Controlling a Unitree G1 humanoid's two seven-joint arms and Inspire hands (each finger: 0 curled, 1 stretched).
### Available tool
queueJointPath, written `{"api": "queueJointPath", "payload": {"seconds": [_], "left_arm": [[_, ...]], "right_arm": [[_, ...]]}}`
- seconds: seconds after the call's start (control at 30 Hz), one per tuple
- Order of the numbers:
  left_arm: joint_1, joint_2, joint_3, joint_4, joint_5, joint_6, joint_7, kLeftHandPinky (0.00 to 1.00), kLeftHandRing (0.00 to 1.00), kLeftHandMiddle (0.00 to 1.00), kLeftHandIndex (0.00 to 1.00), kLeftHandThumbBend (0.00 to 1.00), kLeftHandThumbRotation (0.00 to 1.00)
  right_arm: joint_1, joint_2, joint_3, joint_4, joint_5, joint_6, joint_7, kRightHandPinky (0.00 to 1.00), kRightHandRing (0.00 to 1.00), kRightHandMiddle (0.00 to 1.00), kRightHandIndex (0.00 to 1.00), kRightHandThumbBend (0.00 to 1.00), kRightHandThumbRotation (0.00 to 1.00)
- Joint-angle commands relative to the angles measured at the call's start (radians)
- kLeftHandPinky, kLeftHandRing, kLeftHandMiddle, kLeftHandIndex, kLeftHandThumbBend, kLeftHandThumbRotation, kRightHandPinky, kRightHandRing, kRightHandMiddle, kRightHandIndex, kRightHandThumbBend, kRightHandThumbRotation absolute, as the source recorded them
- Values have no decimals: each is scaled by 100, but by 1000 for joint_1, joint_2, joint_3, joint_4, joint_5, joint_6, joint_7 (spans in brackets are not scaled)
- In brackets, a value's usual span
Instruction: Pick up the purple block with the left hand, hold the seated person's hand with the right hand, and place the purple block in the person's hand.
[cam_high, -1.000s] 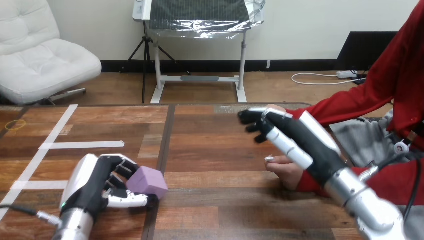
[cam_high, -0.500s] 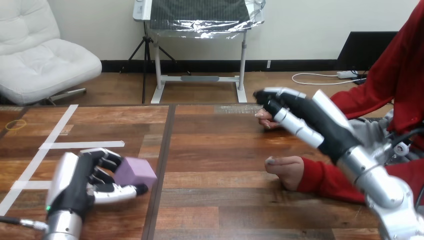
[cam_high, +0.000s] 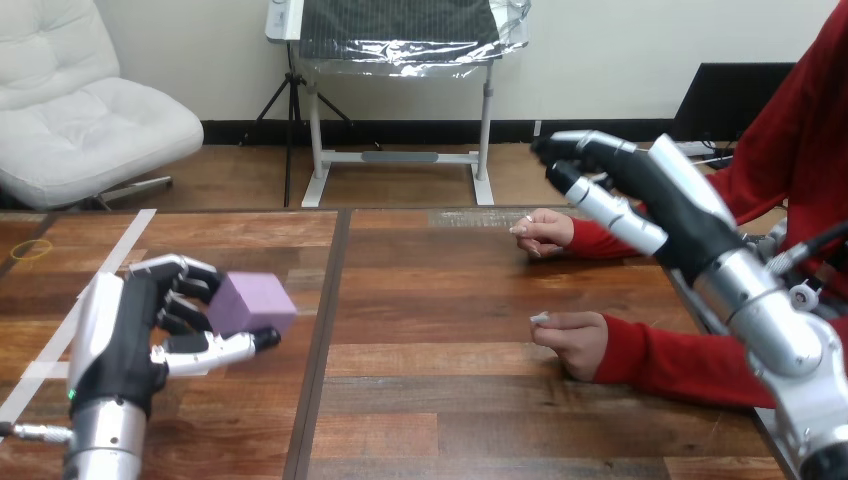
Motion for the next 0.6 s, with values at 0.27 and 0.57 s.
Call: {"api": "queueJointPath", "payload": {"seconds": [0.27,0.57], "left_arm": [[-66,-35,27,-97,-22,-12,-4,35,39,42,42,68,0],[-65,-37,33,-108,-24,-34,-18,35,39,42,42,66,0]], "right_arm": [[-109,-62,37,104,-82,-19,-43,62,76,80,80,61,74],[-123,-76,61,175,-119,-23,-58,61,76,81,81,62,66]]}}
